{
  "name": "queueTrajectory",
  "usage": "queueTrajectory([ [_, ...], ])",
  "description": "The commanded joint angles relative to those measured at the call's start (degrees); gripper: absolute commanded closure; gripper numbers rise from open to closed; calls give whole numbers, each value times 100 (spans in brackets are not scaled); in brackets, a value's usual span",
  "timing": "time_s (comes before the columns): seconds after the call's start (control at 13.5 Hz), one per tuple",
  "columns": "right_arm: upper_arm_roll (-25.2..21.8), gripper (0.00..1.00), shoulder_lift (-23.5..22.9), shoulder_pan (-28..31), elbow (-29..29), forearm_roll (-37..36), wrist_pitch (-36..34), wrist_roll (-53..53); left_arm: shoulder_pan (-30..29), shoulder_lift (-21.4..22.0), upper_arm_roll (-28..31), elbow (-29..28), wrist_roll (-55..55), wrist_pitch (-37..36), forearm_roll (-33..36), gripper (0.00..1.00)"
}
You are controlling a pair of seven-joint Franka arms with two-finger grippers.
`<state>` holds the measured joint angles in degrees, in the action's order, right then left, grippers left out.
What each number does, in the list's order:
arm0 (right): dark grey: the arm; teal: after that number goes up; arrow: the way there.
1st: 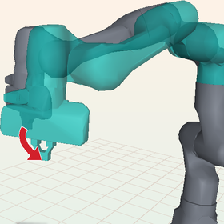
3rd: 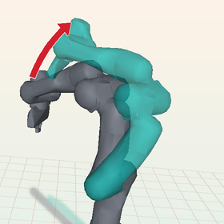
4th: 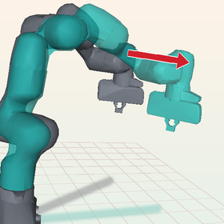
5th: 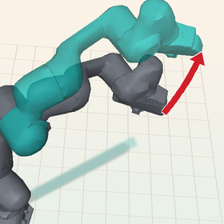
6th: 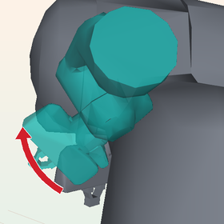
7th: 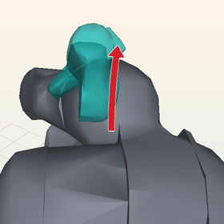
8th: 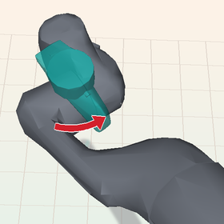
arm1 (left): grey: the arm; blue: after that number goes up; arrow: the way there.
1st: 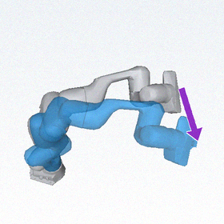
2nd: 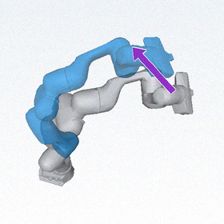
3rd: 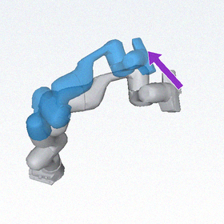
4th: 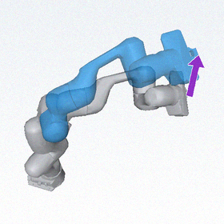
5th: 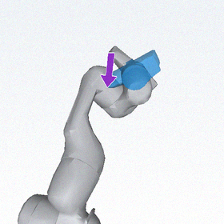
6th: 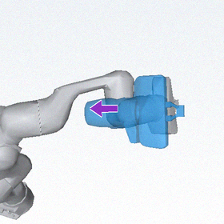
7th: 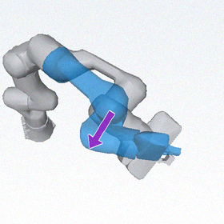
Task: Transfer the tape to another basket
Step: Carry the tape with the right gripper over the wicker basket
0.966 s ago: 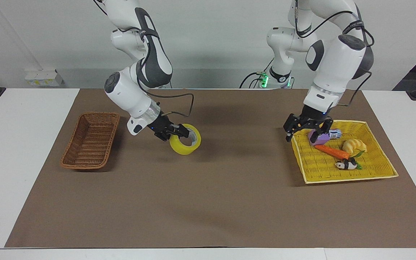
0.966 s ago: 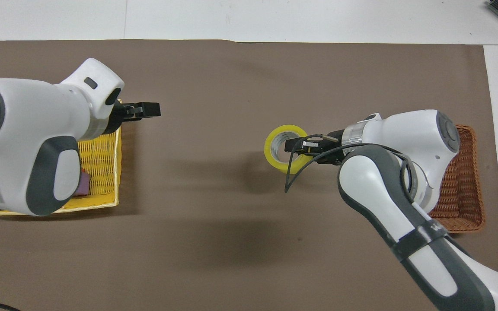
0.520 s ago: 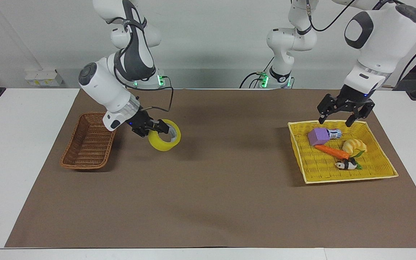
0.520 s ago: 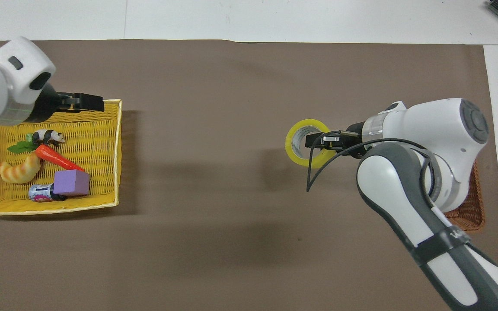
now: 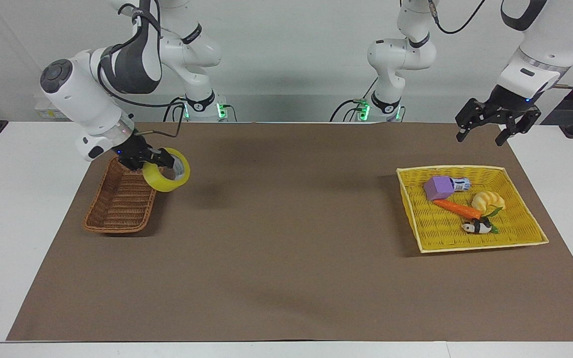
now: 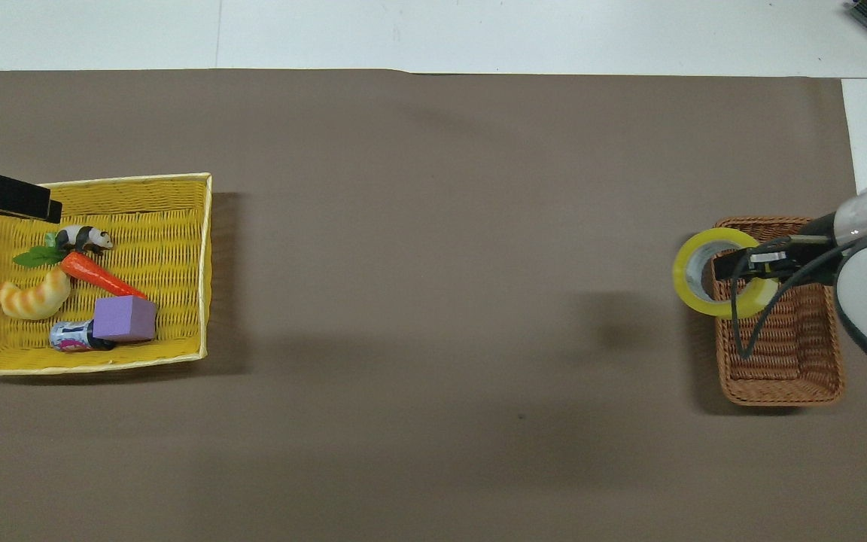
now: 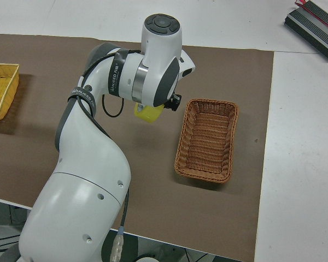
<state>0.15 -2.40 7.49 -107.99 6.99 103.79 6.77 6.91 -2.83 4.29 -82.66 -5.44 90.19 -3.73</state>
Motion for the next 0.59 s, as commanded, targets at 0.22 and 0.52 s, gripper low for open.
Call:
queueTrajectory([
  [0.22,82,100,82,929,-950,-935,922,1194,-41,64,-68,74,-36,-125,127,0],
  [0.52,82,11,-68,1071,-1426,-1129,1618,1107,-50,64,-68,74,-27,-133,127,0],
])
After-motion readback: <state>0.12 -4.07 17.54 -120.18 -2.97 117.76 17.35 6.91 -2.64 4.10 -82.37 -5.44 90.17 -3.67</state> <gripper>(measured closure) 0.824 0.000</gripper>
